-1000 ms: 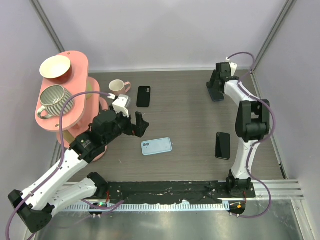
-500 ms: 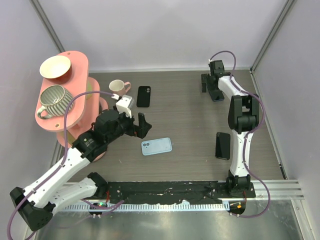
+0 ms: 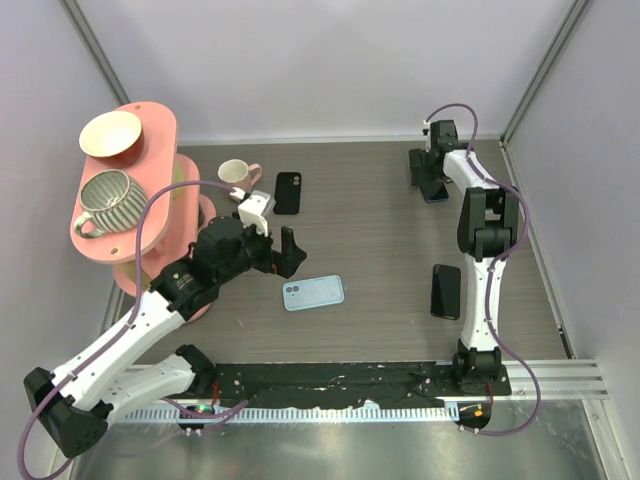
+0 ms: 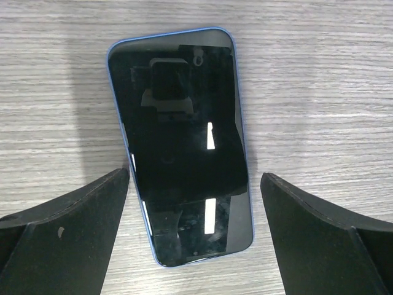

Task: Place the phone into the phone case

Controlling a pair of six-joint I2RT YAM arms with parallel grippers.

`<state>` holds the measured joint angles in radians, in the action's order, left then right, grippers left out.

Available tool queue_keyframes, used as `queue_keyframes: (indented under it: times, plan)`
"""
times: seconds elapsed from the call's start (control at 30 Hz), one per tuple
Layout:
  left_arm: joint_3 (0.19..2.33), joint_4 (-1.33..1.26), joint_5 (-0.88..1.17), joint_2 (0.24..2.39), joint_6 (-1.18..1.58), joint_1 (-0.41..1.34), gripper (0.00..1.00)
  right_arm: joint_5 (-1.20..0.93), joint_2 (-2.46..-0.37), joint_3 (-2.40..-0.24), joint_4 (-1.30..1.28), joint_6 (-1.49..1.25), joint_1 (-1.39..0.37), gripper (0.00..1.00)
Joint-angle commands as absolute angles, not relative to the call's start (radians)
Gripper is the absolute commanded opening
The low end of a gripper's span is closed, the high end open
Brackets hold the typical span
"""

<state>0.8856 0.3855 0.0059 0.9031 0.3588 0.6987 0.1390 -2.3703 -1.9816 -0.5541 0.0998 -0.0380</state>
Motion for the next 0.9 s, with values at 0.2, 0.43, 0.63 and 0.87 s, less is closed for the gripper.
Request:
queue_keyframes:
  times: [0.2,0.43,0.63,0.87]
  plan:
    - [0.891,0.345,0.037,0.911,0.345,0.695,1.0,0.042,-2.373,-2.02,-0.561,0.163,-0.012,0.95]
    - [0.897,0.35,0.051,0.922,0.347,0.695,1.0,0.023,-2.399,-2.033,-0.586,0.163,0.02,0.93]
    - [0.897,0.345,0.055,0.93,0.347,0.695,1.0,0.023,-2.422,-2.046,-0.6,0.164,0.026,0.93]
    - [0.897,0.344,0.077,0.939,0.348,0.695,1.0,-0.015,-2.43,-2.016,-0.614,0.179,0.028,0.9]
